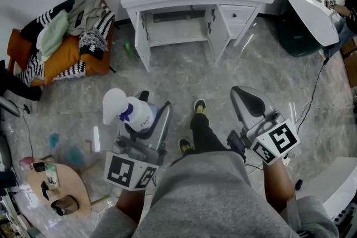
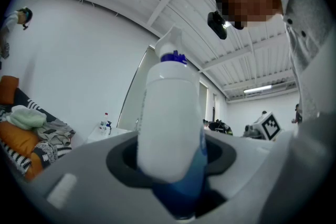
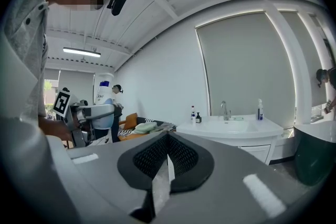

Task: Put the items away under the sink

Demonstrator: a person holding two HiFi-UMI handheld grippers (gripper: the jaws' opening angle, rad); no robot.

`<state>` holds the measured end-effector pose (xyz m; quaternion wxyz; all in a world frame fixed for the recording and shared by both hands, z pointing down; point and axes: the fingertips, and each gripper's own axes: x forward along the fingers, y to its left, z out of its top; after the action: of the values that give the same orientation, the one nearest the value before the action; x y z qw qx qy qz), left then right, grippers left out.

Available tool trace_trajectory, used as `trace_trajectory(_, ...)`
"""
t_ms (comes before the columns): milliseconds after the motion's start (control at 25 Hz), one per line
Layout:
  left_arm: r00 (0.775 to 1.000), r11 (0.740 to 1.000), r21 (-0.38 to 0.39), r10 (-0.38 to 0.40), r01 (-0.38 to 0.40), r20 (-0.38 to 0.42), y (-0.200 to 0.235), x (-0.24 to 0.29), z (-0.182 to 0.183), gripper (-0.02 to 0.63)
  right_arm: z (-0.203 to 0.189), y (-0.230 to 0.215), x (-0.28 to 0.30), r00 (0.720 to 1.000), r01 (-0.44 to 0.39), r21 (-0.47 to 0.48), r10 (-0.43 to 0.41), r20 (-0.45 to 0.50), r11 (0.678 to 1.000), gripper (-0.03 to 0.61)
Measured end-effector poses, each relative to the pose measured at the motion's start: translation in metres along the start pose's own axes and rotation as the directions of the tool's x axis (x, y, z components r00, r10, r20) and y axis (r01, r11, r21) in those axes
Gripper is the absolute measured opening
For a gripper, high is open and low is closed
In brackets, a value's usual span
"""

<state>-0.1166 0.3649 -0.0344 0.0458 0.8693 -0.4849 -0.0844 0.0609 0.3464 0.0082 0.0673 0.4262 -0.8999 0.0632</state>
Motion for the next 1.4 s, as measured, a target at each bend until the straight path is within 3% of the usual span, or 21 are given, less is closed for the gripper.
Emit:
trace_trajectory(760,1.0,1.0,0.014,-0.012,0.012,-0.006,0.021,0.062,-0.002,0.222,0.003,-0.051,0.048,1.0,-0.002,0.014,0.002,0.004,1.0,-0.003)
trace_trajectory(1400,0.999,1.0,-0.015,0.027,-0.028,-0.027,0.069,0.149,-0.006,0.222,0.01,-0.114,0.126,0.998,-0.053,0.035,0.055,-0.04,0.998,-0.003)
